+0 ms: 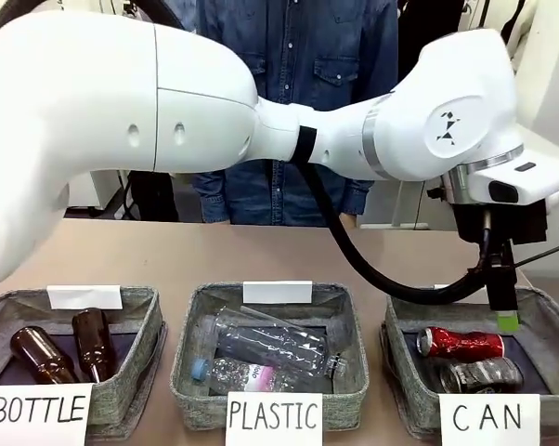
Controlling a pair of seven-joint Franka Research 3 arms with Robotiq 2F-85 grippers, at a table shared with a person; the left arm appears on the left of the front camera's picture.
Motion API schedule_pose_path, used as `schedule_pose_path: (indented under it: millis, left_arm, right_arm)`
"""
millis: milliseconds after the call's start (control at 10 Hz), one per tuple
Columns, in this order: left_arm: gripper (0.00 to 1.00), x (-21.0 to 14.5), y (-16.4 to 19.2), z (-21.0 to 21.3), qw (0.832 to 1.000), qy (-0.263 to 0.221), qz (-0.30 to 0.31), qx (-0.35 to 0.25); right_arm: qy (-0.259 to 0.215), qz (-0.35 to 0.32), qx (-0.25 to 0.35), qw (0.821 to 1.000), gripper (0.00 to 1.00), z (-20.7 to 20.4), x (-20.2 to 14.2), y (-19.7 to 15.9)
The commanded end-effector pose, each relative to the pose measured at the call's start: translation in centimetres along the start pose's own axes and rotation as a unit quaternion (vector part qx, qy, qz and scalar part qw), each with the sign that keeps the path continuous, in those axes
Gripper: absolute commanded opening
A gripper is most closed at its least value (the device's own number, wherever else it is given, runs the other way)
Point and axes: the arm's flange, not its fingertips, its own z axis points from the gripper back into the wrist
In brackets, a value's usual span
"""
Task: Sort the can waste into the basket.
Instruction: Pick up the can waste from the table and place it in the right Fabric basket.
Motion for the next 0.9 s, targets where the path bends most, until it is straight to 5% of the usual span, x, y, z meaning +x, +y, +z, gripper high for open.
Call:
schedule_pose_path:
  millis: [0, 300, 500, 800]
  left_arm:
    - [1.00, 0.6, 0.8, 0.5, 1.000, 0.017, 0.011, 0.006]
    - [1.00, 0.3, 1.2, 0.7, 1.000, 0.018, 0.017, -0.003]
    - [1.00, -1.7, 0.6, 3.8, 0.995, 0.063, 0.064, -0.052]
    - [1.00, -11.5, -4.8, 14.0, 0.982, 0.095, 0.151, -0.059]
  right_arm:
    - [-0.008, -0.004, 0.003, 1.000, 1.00, 0.0, 0.3, 0.0]
    - [0.000, 0.000, 0.000, 1.000, 1.00, 0.0, 0.0, 0.0]
    - [0.033, 0.018, -0.030, 0.999, 1.00, -1.5, 1.0, 1.0]
    - [0.109, 0.044, -0.031, 0.993, 1.00, -6.0, 4.1, 3.4]
